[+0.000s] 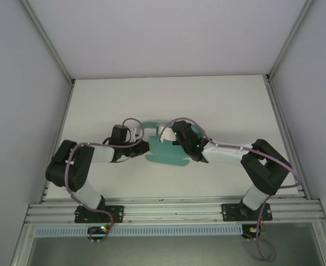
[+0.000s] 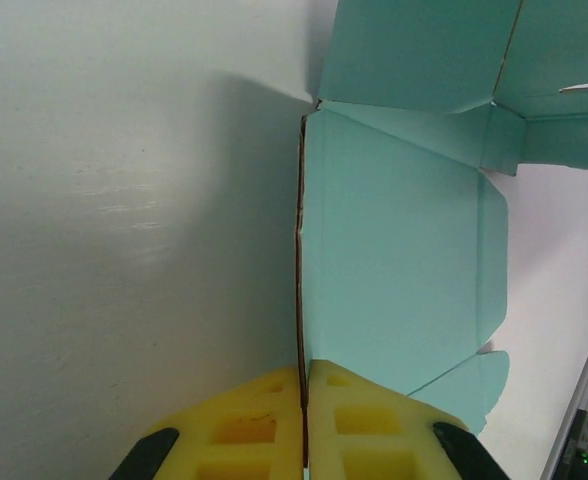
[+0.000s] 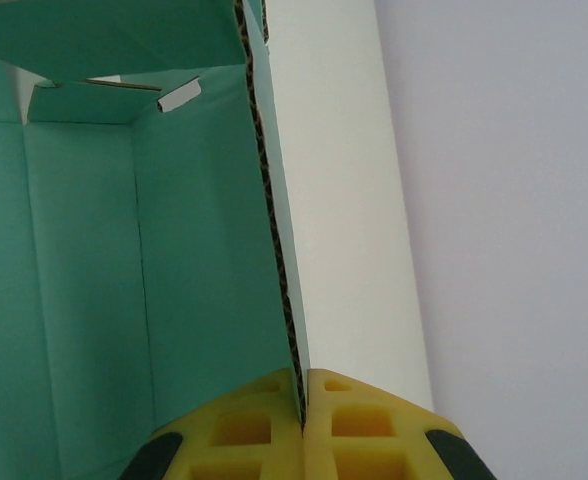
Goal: Assemble paper box
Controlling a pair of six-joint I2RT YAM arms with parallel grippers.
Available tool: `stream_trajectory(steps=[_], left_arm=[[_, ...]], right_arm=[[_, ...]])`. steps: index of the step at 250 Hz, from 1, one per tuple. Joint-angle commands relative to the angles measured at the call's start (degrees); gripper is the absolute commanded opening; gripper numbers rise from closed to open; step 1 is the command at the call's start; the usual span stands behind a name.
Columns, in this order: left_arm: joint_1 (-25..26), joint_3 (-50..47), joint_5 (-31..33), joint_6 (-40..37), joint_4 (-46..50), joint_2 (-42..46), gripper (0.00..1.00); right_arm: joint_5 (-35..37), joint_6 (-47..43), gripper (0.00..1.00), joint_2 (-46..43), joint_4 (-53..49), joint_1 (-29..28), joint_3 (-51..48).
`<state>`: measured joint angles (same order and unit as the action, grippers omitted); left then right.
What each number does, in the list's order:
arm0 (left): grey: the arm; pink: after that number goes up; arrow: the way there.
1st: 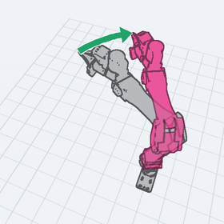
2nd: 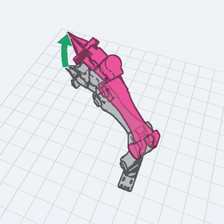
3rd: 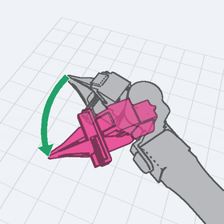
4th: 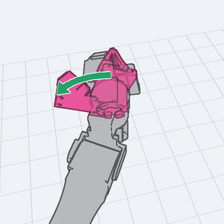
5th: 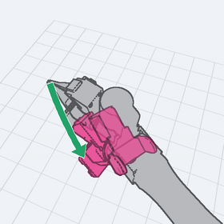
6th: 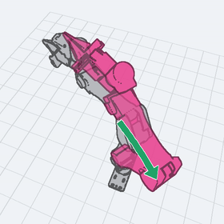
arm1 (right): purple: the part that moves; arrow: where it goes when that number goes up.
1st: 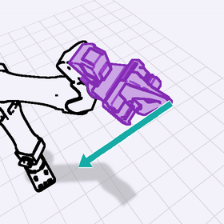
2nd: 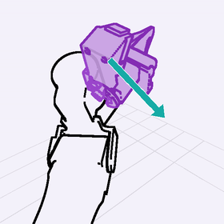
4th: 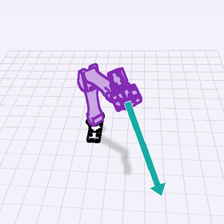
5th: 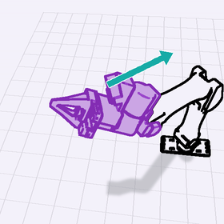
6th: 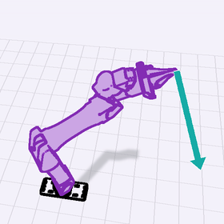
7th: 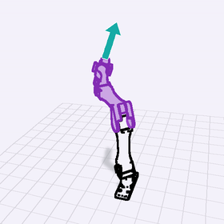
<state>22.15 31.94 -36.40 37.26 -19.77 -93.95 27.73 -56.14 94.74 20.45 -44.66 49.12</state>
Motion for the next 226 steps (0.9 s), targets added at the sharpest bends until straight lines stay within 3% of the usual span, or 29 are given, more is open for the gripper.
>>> stream_trajectory(steps=[1, 56, 76, 132, 162, 190, 226], left_arm=[[0.0, -0.8, 1.2, -0.2, 0.1, 0.5, 0.15], [-0.5, -0.4, 3.5, -2.1, 8.0, 6.1, 0.44], [-1.3, 0.8, 6.1, -3.5, 13.9, 9.6, 0.48], [-6.8, 4.2, 11.0, -7.3, 27.1, 19.9, 0.82], [-12.5, 9.3, 13.5, -9.0, 32.4, 19.2, 0.86], [-17.5, 13.0, 10.6, -8.8, 29.1, 14.5, 0.87], [-20.4, 18.4, 6.3, -9.4, 23.8, 4.7, 0.81]], right_arm=[[2.6, -3.0, 0.00, 3.0, 6.3, -1.5, -3.6], [7.0, -8.7, 0.00, 5.3, 17.7, -1.6, -5.6], [7.5, -10.5, 0.00, 5.3, 19.9, -1.5, -5.7], [7.1, -13.0, 0.00, 3.7, 26.3, -1.5, -6.1], [5.1, -14.9, 0.00, 4.0, 30.1, -1.1, -6.5], [5.6, -18.7, 0.00, 7.1, 37.3, -1.0, -6.2], [5.2, -18.0, 0.00, 10.0, 36.8, -0.8, -5.4]])
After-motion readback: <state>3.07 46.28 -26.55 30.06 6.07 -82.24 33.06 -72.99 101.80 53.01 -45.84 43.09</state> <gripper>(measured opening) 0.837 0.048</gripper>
